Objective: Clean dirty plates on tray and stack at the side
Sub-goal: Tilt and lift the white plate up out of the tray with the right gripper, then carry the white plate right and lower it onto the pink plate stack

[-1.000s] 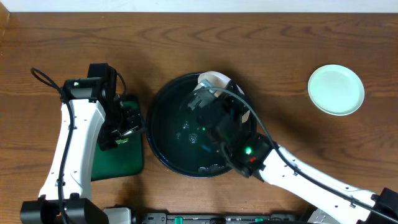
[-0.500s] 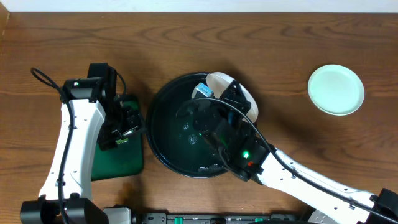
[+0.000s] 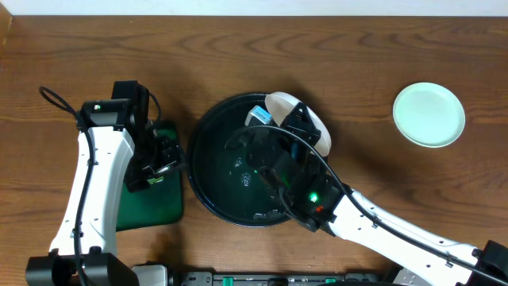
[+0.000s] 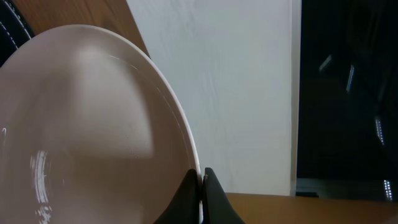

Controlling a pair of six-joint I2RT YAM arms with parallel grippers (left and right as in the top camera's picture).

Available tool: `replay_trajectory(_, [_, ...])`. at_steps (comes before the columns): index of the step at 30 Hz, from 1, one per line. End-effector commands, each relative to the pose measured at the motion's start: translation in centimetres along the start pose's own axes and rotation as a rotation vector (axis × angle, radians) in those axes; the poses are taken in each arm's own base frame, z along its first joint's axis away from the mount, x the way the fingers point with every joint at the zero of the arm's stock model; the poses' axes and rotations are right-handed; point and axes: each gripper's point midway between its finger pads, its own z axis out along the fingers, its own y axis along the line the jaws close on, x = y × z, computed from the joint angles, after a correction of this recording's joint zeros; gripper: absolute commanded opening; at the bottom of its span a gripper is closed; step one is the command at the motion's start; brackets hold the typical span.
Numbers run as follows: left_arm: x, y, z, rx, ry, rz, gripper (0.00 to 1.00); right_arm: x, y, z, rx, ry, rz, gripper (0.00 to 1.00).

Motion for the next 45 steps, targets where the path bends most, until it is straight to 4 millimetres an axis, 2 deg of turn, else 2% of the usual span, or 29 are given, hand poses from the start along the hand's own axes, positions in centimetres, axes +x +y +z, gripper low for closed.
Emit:
replay_trajectory(1, [0.1, 0.1, 0.0, -0.005, -0.002, 0.000, 0.84, 0.1, -0.6, -0.5, 0.020, 0.002, 0.039, 0.01])
replay_trajectory(7, [0.0, 0.1, 0.0, -0.005, -0.003, 0.000, 0.84, 0.1, 0.6, -0.5, -0.032, -0.007, 0.229, 0.01])
replay_trajectory(14, [0.0, 0.0, 0.0, -0.004, -0.005, 0.000, 0.84, -0.8, 6.1, -1.1, -0.355, -0.007, 0.697, 0.01])
replay_trajectory(21, [0.0, 0.0, 0.0, -0.004, -0.005, 0.000, 0.84, -0.5, 9.5, -1.2, -0.622, 0.187, 1.210, 0.01])
replay_trajectory(25, [0.0, 0.0, 0.0, -0.003, -0.006, 0.000, 0.84, 1.1, 9.6, 0.3, -0.633, 0.298, 1.369, 0.01])
replay_trajectory(28, [0.0, 0.0, 0.0, -0.003, -0.006, 0.000, 0.84, 3.7, 9.0, 2.1, -0.574, 0.396, 1.463, 0.01])
replay_trajectory(33, [0.0, 0.0, 0.0, -0.003, -0.006, 0.000, 0.84, 9.5, 8.2, 5.4, -0.514, 0.579, 1.591, 0.01])
replay_trajectory(40, [-0.4, -0.1, 0.0, 0.003, -0.020, 0.002, 0.84, 20.2, 6.0, 8.7, -0.351, 0.823, 1.777, 0.01])
replay_trajectory(45, [-0.4, -0.2, 0.0, 0.004, -0.023, 0.002, 0.84, 29.1, 4.7, 8.4, -0.156, 1.017, 1.897, 0.01])
